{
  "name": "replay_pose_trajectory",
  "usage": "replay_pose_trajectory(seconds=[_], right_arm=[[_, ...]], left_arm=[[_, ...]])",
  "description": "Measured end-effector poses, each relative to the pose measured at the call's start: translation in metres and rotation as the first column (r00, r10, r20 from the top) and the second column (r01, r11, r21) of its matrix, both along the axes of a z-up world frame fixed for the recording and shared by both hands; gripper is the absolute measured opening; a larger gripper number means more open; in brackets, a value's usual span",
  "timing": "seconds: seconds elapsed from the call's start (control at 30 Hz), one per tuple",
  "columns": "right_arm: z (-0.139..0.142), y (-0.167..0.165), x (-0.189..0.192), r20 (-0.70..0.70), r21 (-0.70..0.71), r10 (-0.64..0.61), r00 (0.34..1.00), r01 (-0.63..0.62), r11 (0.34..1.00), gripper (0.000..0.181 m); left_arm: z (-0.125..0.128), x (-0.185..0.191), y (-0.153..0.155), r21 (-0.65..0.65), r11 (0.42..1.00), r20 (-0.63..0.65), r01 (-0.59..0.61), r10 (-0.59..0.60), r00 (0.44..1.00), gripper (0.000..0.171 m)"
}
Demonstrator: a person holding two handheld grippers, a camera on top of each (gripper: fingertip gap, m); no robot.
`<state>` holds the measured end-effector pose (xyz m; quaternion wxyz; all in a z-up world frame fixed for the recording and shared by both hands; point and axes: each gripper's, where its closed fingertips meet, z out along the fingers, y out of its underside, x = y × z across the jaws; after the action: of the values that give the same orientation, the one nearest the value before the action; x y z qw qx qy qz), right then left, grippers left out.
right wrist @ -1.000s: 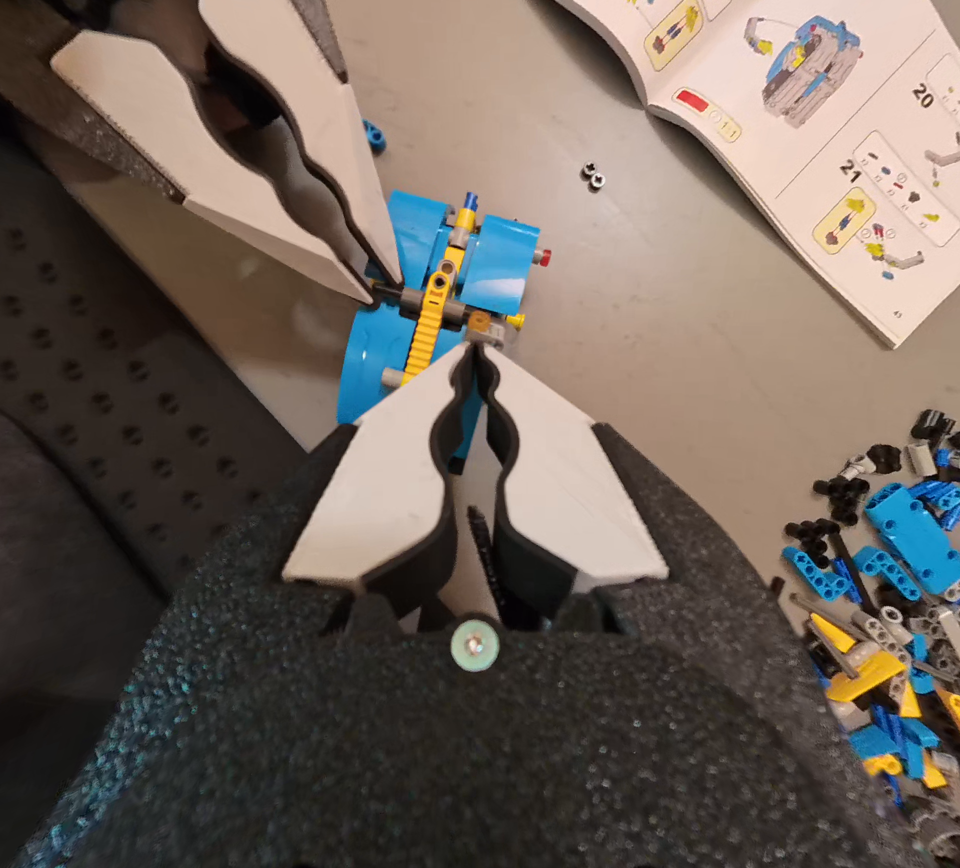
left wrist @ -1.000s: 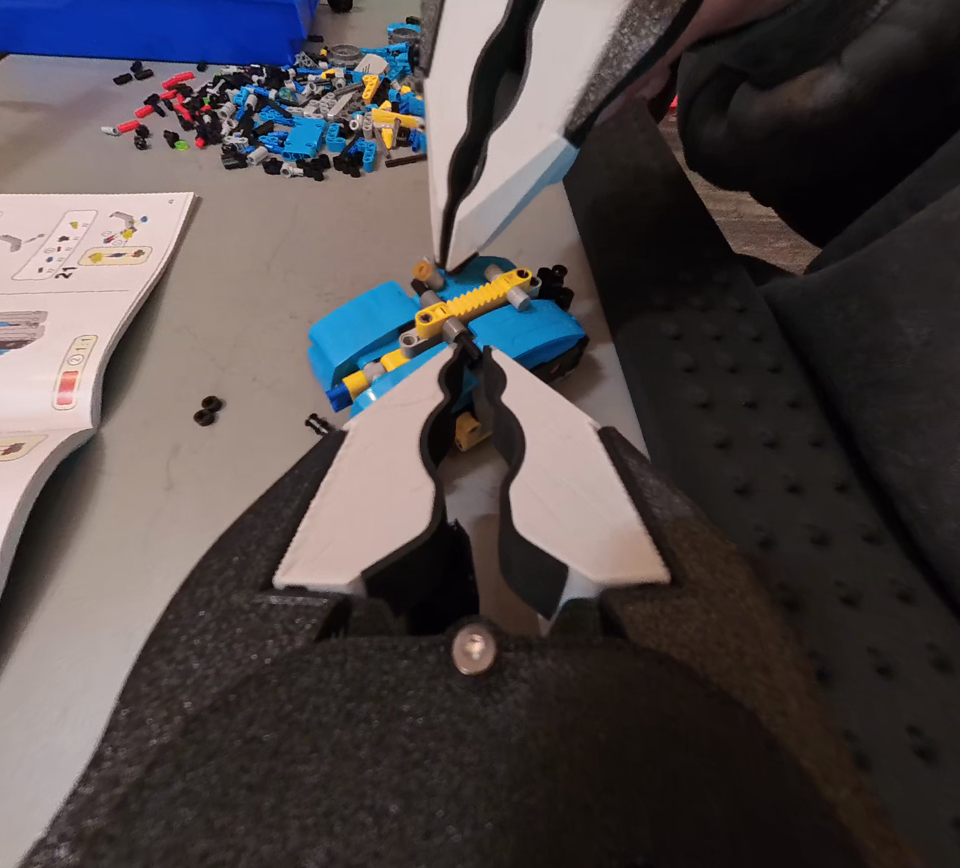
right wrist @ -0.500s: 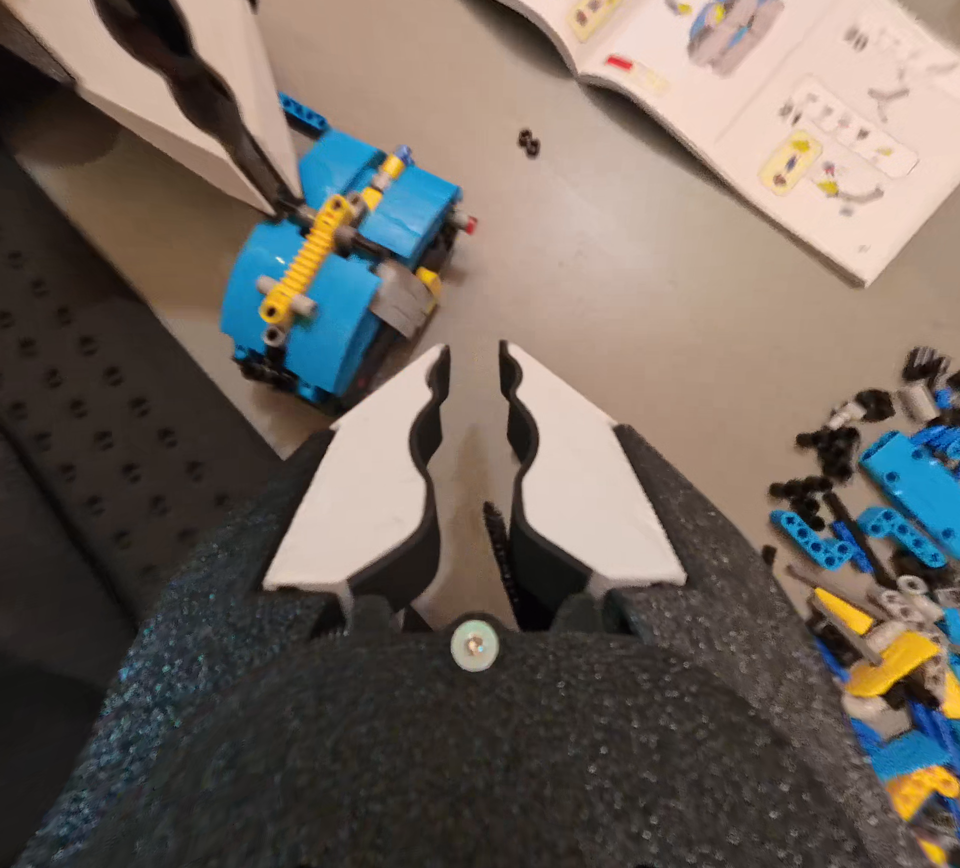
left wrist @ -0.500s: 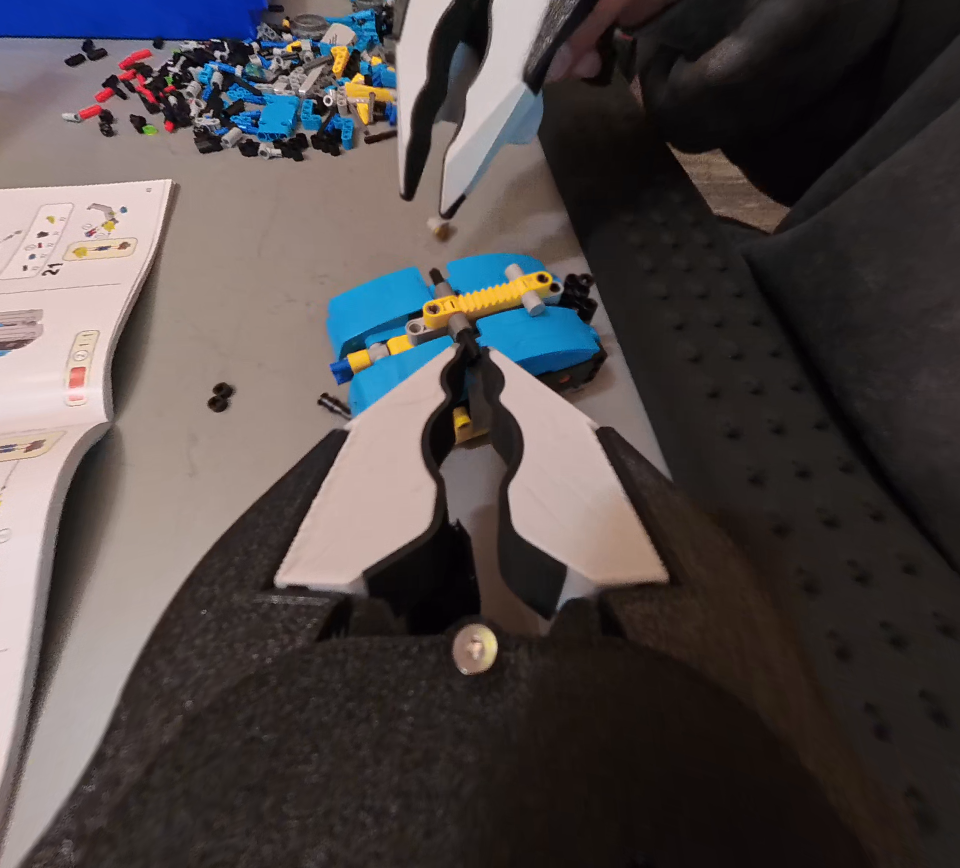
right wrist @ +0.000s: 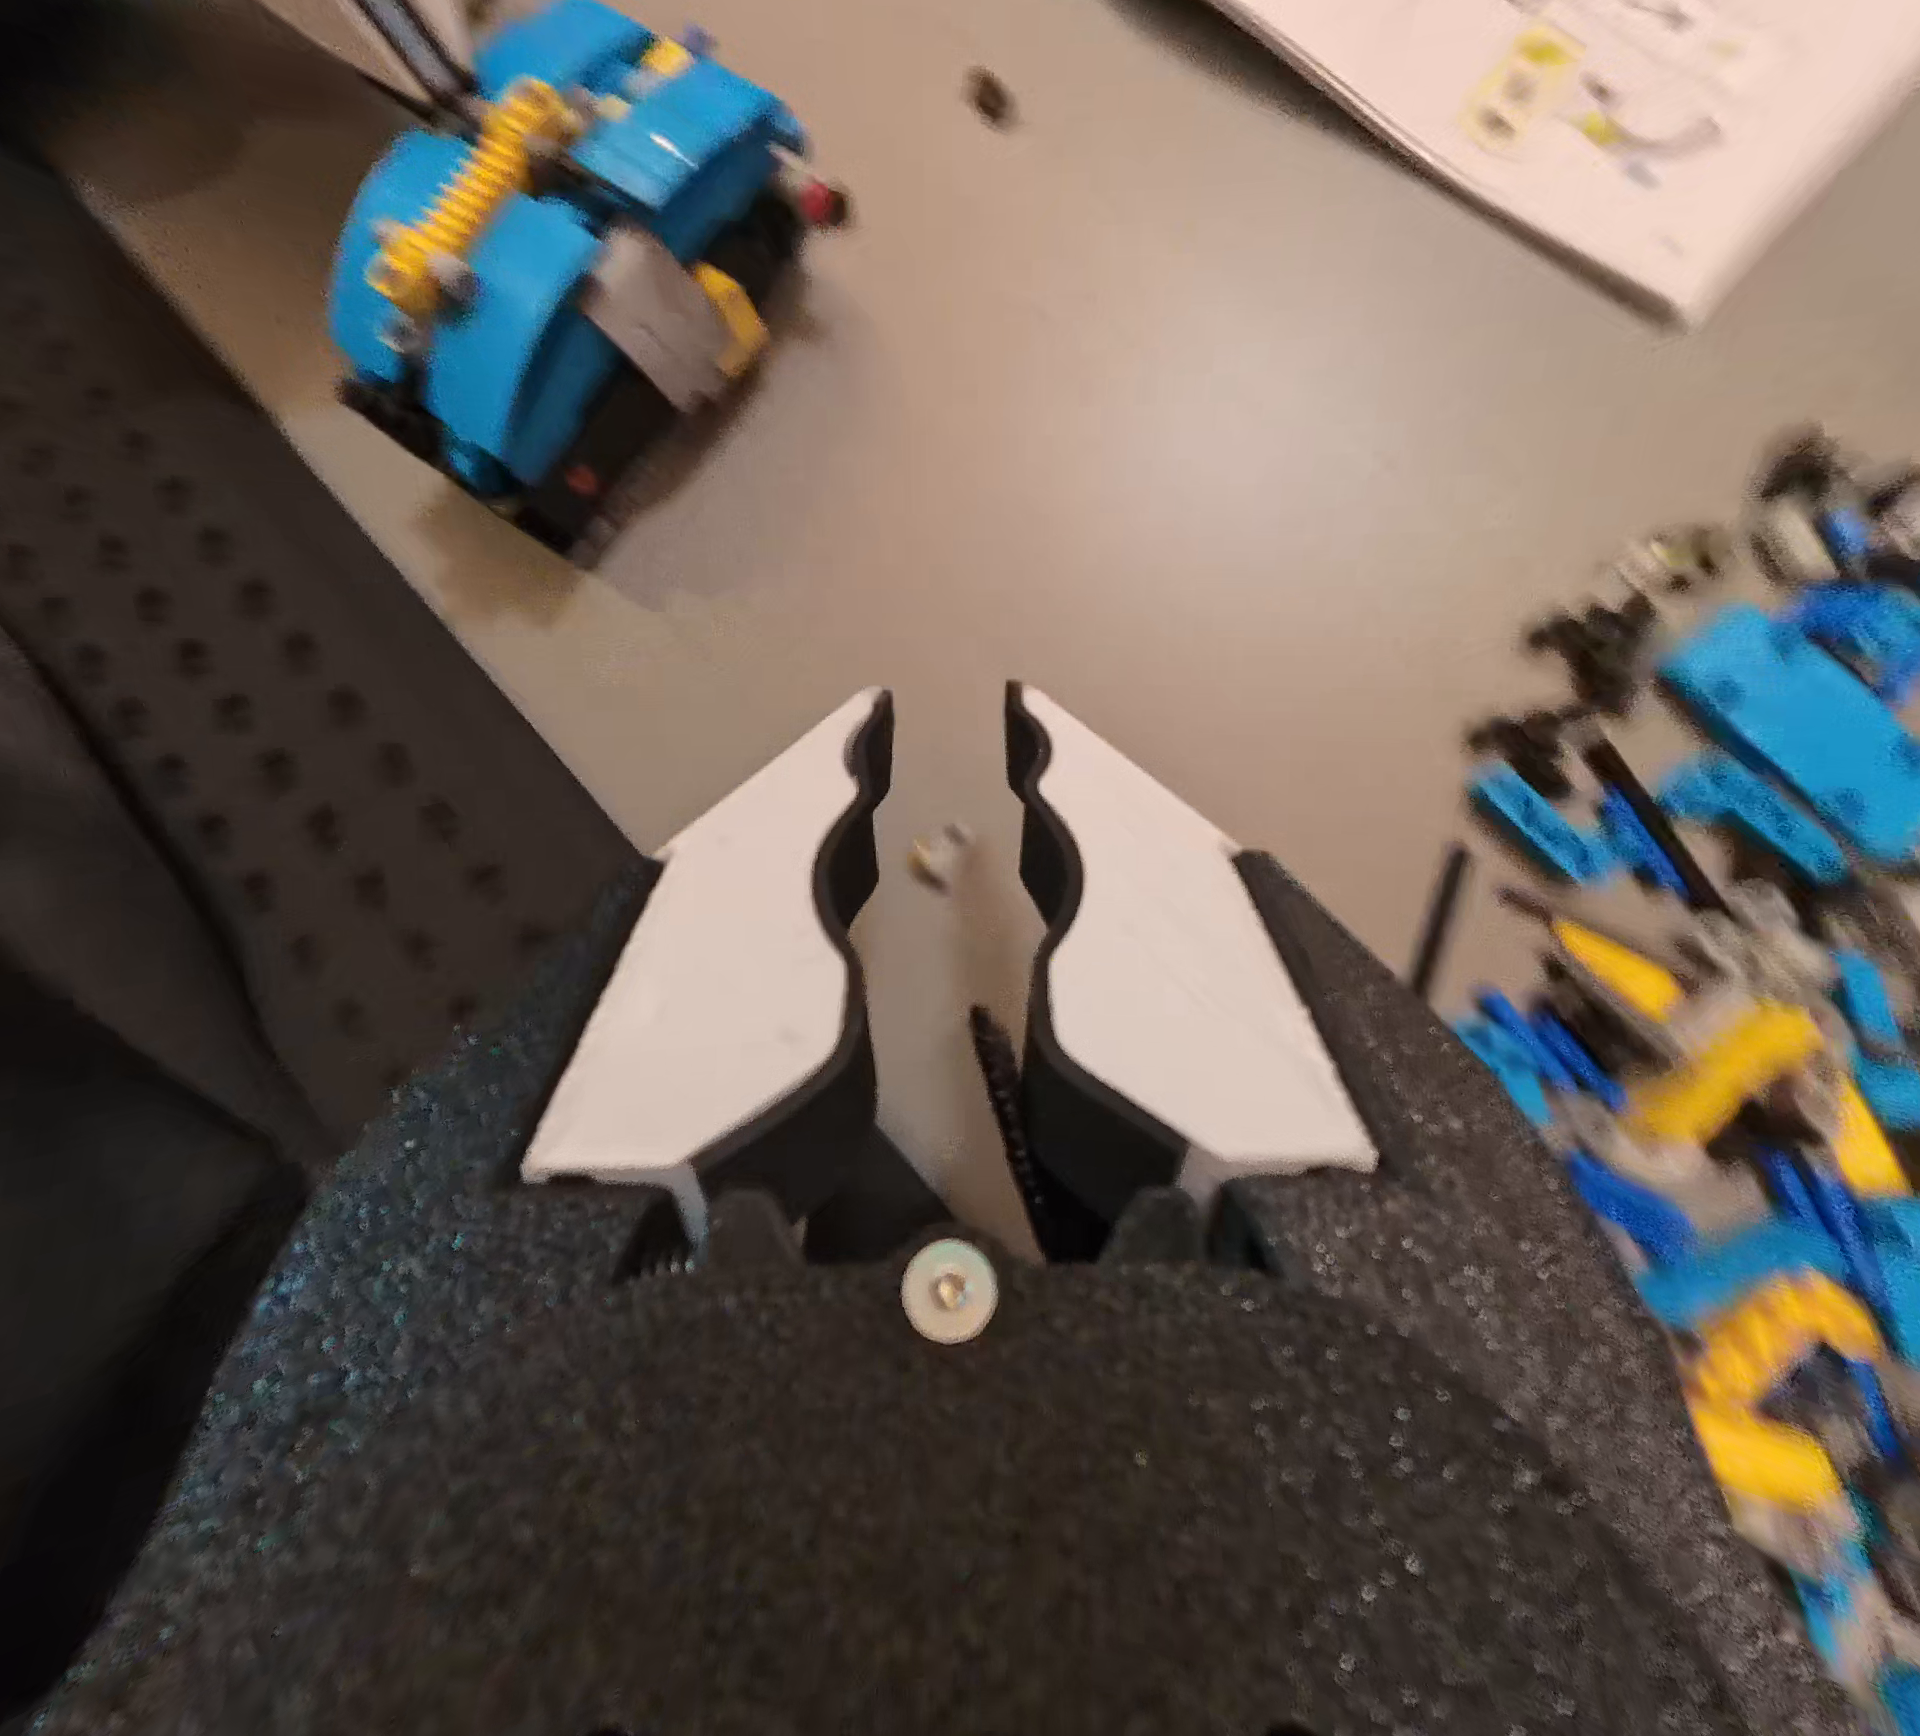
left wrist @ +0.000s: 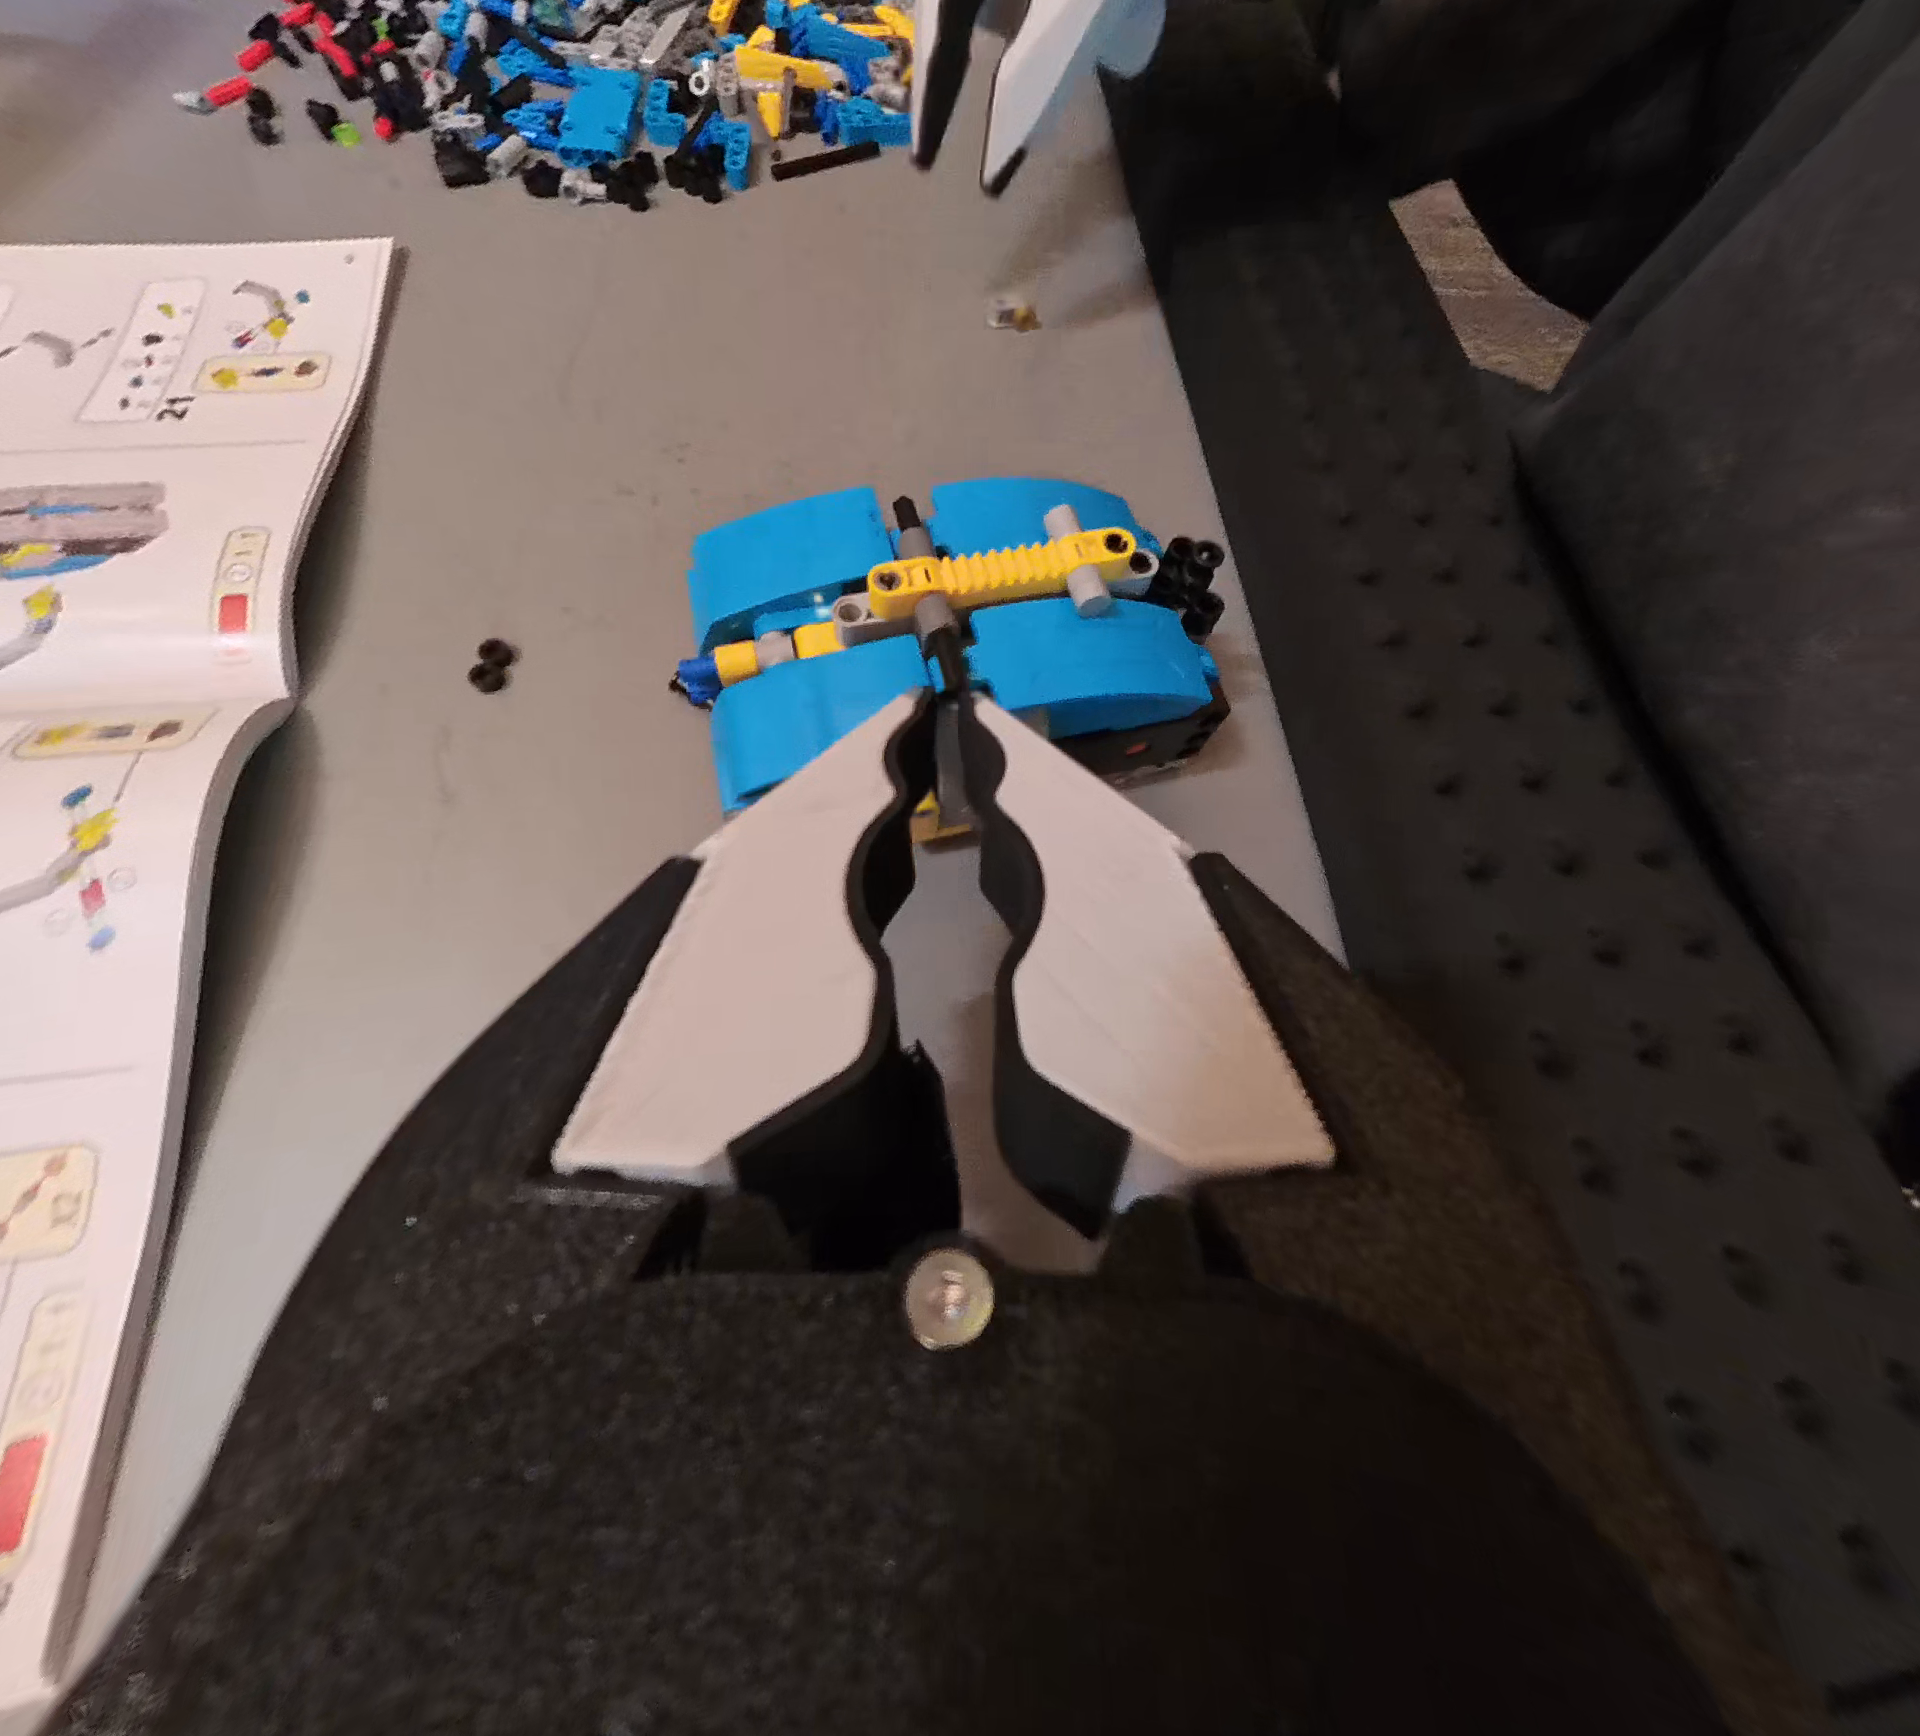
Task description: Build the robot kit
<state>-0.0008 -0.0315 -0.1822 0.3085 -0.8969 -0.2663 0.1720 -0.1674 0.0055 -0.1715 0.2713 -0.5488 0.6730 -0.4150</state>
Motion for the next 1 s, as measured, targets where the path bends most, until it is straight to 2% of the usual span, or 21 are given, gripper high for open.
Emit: replay_pose_trajectory(seconds=[0.07,0.13,0.23,0.3,0.43,0.6,0.7,0.77,0.83,0.9,0.93,1.0], right_arm=[[-0.01,-0.01,0.032,0.045,-0.039,-0.048,0.998,0.05,0.998,0.021],[-0.022,-0.02,0.041,0.082,-0.056,-0.027,0.996,0.032,0.998,0.021],[-0.029,-0.03,0.027,0.05,-0.061,0.038,0.998,-0.035,0.997,0.021],[-0.035,-0.03,0.018,0.036,-0.076,0.039,0.999,-0.036,0.996,0.022],[-0.047,-0.028,0.016,0.13,-0.053,0.036,0.991,-0.029,0.998,0.02],[-0.046,-0.028,0.011,0.094,-0.048,0.037,0.995,-0.033,0.998,0.02],[-0.038,-0.029,0.014,0.068,-0.052,0.006,0.998,-0.002,0.999,0.02],[-0.037,-0.026,0.02,0.064,-0.081,-0.083,0.995,0.088,0.993,0.017],[-0.042,-0.027,0.034,0.048,-0.193,-0.291,0.955,0.295,0.936,0.016],[-0.027,-0.021,0.024,-0.122,-0.238,-0.434,0.893,0.398,0.886,0.028],[-0.022,-0.021,0.017,-0.167,-0.237,-0.455,0.875,0.412,0.88,0.027],[-0.026,-0.027,0.017,-0.062,-0.201,-0.467,0.882,0.447,0.872,0.025]], left_arm=[[0.0,-0.004,0.001,-0.005,1.0,0.001,-0.023,0.023,1.0,0.002],[0.0,-0.007,0.001,-0.019,0.999,-0.009,-0.037,0.037,0.999,0.002],[0.006,-0.013,0.005,-0.058,0.994,-0.037,-0.089,0.086,0.996,0.003],[0.015,-0.016,0.009,-0.067,0.988,-0.026,-0.139,0.138,0.99,0.004],[0.029,-0.015,0.002,-0.043,0.98,0.001,-0.196,0.196,0.981,0.004],[0.023,-0.012,-0.007,0.044,0.973,-0.013,-0.225,0.226,0.974,0.005],[0.024,-0.01,-0.009,0.017,0.967,0.004,-0.255,0.255,0.967,0.005],[0.027,-0.009,-0.011,-0.021,0.962,0.027,-0.271,0.272,0.962,0.005],[0.029,-0.008,-0.011,-0.039,0.956,0.042,-0.292,0.294,0.955,0.005],[0.03,-0.007,-0.009,-0.046,0.947,0.052,-0.317,0.319,0.946,0.005],[0.03,-0.007,-0.007,-0.051,0.942,0.059,-0.332,0.335,0.94,0.005],[0.033,-0.007,-0.005,-0.07,0.933,0.075,-0.354,0.359,0.93,0.005]])
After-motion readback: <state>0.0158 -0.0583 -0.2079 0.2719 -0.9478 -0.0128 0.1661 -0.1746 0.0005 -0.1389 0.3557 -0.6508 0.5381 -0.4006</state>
